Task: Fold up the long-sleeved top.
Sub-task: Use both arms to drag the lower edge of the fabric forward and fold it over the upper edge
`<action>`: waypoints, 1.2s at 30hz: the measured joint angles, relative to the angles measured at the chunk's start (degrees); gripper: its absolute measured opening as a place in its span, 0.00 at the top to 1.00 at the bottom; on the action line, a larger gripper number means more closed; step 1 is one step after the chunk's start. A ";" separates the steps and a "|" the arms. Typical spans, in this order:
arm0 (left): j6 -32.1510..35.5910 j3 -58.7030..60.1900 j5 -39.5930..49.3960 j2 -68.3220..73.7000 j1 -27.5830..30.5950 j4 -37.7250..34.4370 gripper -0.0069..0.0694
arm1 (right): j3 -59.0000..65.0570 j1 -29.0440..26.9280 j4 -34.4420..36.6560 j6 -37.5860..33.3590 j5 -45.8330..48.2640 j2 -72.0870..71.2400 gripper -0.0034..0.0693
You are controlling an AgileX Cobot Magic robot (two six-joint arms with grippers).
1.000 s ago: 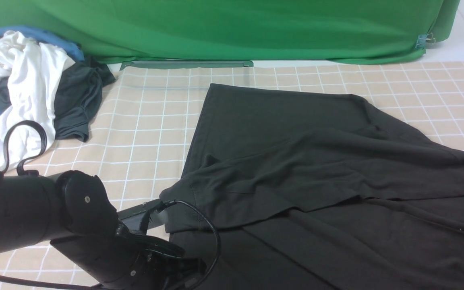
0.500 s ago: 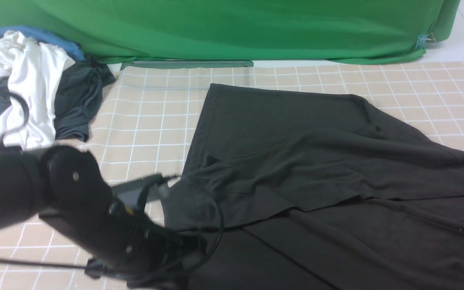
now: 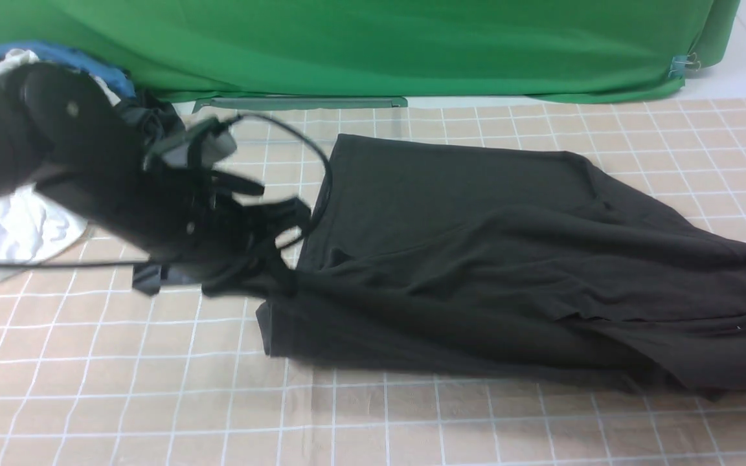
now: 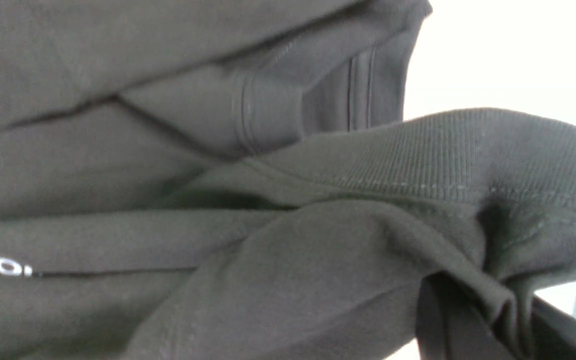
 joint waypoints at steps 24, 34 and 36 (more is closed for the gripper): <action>-1.75 -35.05 3.89 26.08 5.97 -2.27 0.88 | -20.24 0.00 2.55 4.50 -4.08 19.49 0.85; -1.27 -46.05 2.84 35.30 6.37 -4.28 0.88 | -20.29 0.00 2.63 7.39 -10.81 21.29 0.85; -1.21 -47.86 1.56 36.91 6.37 -4.28 0.88 | -20.29 0.00 2.63 7.51 -11.41 21.72 0.85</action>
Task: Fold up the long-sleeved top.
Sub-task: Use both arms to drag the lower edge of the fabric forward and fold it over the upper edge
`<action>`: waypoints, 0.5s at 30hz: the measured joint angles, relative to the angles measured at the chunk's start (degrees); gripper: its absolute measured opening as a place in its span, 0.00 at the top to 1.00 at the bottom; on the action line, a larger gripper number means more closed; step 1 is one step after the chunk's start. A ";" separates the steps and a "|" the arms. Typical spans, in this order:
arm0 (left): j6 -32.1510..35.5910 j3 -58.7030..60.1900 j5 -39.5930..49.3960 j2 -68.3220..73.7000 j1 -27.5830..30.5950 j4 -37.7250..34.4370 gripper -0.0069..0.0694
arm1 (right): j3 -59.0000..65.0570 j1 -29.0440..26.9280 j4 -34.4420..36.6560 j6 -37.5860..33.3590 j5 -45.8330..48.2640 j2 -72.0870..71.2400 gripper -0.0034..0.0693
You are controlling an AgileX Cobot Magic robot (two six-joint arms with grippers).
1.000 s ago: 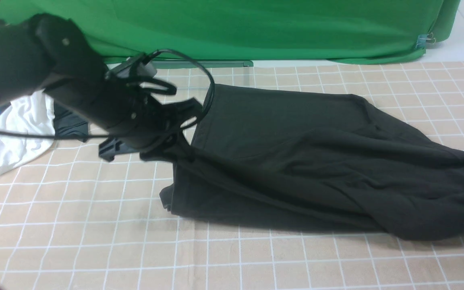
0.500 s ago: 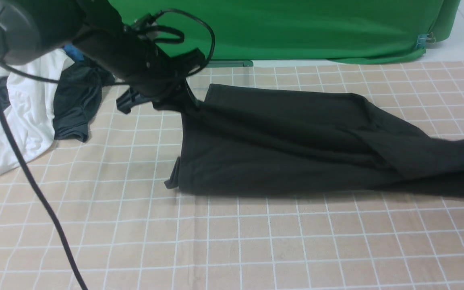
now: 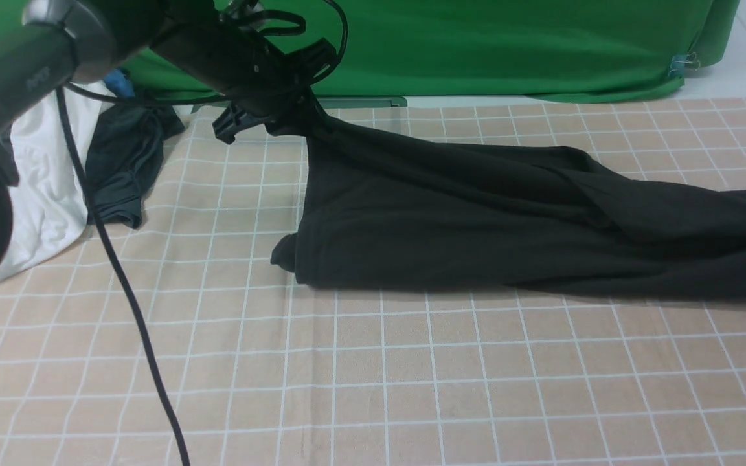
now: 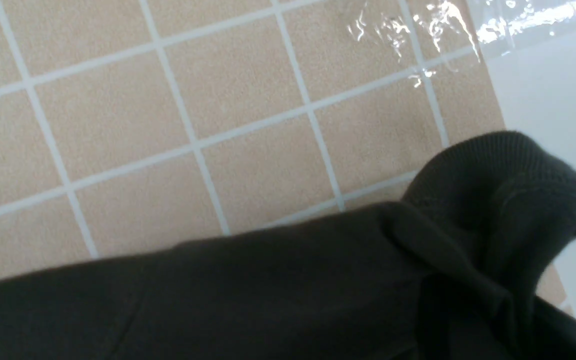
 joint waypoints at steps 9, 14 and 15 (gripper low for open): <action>4.92 -1.82 -7.47 4.35 0.00 -0.52 0.88 | 0.06 0.00 0.00 1.44 -3.66 2.06 0.85; 8.23 -1.82 -12.82 5.40 0.00 -0.51 0.88 | 0.06 0.00 0.00 1.44 -5.58 2.08 0.79; 8.51 -1.82 -13.75 5.45 0.00 -0.51 0.88 | 0.06 0.00 -0.13 1.44 -5.87 2.08 0.76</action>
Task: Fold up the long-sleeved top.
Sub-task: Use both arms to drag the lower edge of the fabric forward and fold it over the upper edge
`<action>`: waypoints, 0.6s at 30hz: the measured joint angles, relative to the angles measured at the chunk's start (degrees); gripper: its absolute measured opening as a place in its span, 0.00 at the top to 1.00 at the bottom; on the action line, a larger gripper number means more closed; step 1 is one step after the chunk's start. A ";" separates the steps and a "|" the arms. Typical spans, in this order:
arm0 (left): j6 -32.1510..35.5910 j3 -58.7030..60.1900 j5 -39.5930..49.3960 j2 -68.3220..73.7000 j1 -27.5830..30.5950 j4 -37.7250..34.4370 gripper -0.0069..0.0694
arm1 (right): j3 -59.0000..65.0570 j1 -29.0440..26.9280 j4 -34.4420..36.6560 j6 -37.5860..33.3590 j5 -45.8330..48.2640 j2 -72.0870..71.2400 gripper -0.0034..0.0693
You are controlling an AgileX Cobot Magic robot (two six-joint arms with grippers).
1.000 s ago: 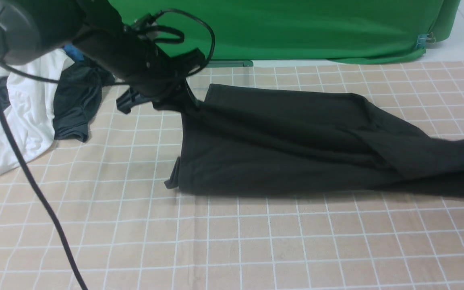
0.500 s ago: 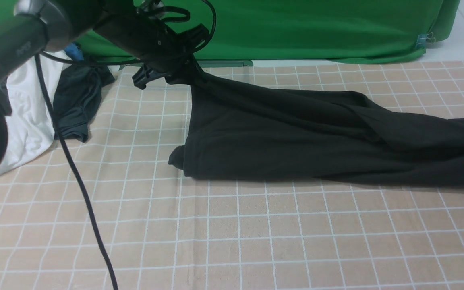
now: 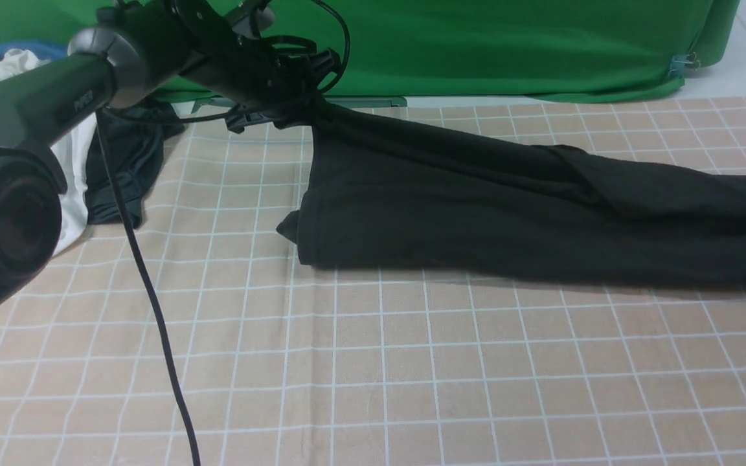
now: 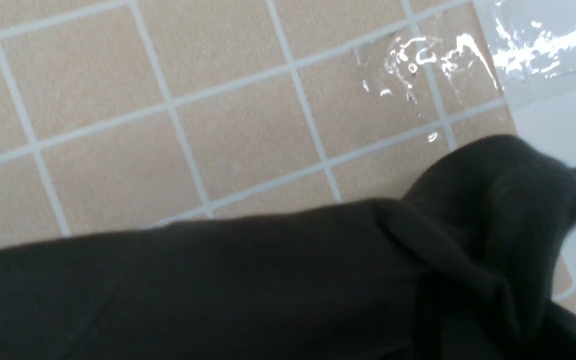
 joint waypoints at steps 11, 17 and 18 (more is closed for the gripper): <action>0.15 -1.40 -0.67 -0.07 0.36 0.85 0.43 | -3.70 0.12 1.08 -3.33 5.41 -1.15 0.23; -0.32 -8.80 9.39 -3.40 1.75 3.33 0.15 | -11.19 2.61 15.66 -17.66 15.45 -5.04 0.65; -1.35 -10.86 12.43 -5.03 2.01 3.79 0.14 | -11.66 4.21 18.72 -19.97 19.82 -5.42 0.80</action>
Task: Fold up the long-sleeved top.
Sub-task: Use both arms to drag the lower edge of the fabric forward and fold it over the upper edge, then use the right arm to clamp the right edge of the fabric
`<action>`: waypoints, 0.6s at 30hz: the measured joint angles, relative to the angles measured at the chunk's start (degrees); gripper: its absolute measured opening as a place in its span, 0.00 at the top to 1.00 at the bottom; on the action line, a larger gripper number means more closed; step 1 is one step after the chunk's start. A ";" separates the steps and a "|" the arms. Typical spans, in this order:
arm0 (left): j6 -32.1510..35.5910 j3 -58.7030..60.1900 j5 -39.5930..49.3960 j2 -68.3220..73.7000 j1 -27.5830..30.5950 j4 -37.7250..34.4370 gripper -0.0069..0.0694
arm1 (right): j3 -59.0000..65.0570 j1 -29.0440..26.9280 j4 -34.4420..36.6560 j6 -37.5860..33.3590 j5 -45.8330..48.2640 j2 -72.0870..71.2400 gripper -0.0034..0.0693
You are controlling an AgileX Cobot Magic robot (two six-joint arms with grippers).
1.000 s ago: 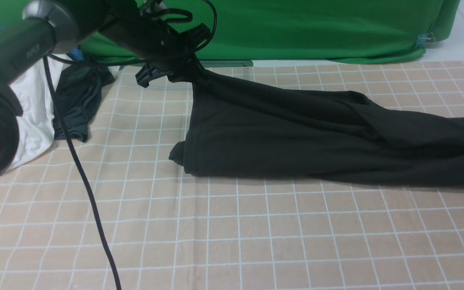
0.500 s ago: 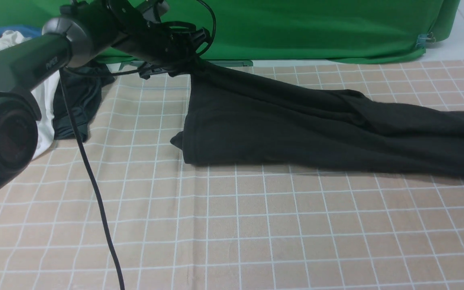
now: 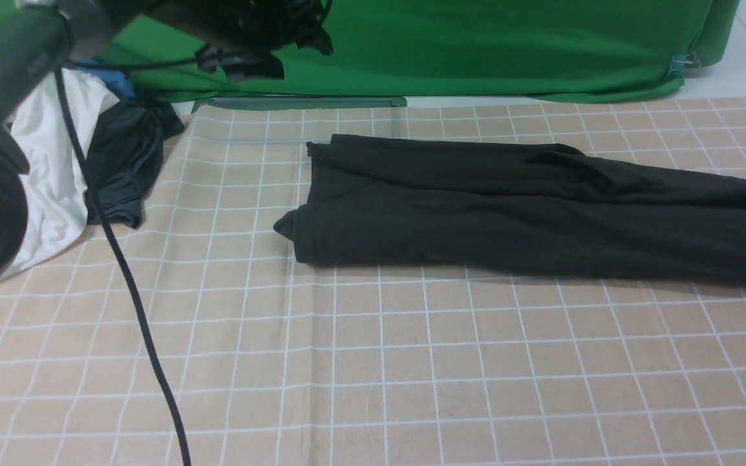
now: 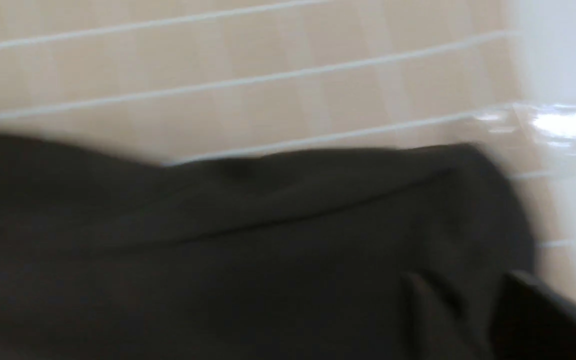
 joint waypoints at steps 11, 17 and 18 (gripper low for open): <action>-1.67 -3.87 10.69 -1.68 0.25 1.14 0.27 | 8.33 18.21 3.73 -7.61 0.30 2.44 0.91; -1.67 -3.87 10.69 -1.68 0.25 1.32 0.30 | 8.33 23.08 3.73 -7.34 -9.98 5.35 0.91; -1.67 -3.87 10.69 -1.68 0.25 1.32 0.31 | 8.33 23.28 3.73 -7.34 -11.43 5.60 0.91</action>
